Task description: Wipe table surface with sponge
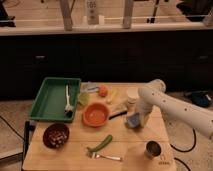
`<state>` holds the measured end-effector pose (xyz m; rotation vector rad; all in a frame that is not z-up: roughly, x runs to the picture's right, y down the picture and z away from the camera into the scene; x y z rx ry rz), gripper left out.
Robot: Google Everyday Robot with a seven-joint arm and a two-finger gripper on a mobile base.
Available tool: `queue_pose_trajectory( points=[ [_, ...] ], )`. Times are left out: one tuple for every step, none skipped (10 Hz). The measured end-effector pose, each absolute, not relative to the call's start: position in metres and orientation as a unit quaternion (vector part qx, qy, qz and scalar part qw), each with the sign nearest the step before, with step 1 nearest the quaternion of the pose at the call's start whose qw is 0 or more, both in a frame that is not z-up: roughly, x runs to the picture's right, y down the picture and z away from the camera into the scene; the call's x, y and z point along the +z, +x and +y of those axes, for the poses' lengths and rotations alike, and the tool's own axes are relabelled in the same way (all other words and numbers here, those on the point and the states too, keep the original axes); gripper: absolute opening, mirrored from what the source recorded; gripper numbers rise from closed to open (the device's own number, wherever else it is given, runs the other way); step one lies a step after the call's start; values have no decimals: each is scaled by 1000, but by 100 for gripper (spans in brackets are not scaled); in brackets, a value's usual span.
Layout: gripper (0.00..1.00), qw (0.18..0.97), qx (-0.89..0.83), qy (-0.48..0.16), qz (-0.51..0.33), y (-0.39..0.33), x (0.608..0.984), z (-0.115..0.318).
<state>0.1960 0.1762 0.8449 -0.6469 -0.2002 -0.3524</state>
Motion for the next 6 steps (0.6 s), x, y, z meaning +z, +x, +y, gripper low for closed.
queue_pose_trajectory(
  points=[
    [0,925,-184,-315,-104,189,843,178],
    [0,922,-199,-314,-112,182,837,184],
    [0,918,-209,-315,-117,179,830,194],
    [0,916,-215,-318,-119,178,824,202],
    [0,913,-220,-324,-119,183,817,217],
    [0,912,-218,-327,-118,189,814,222]
  ],
)
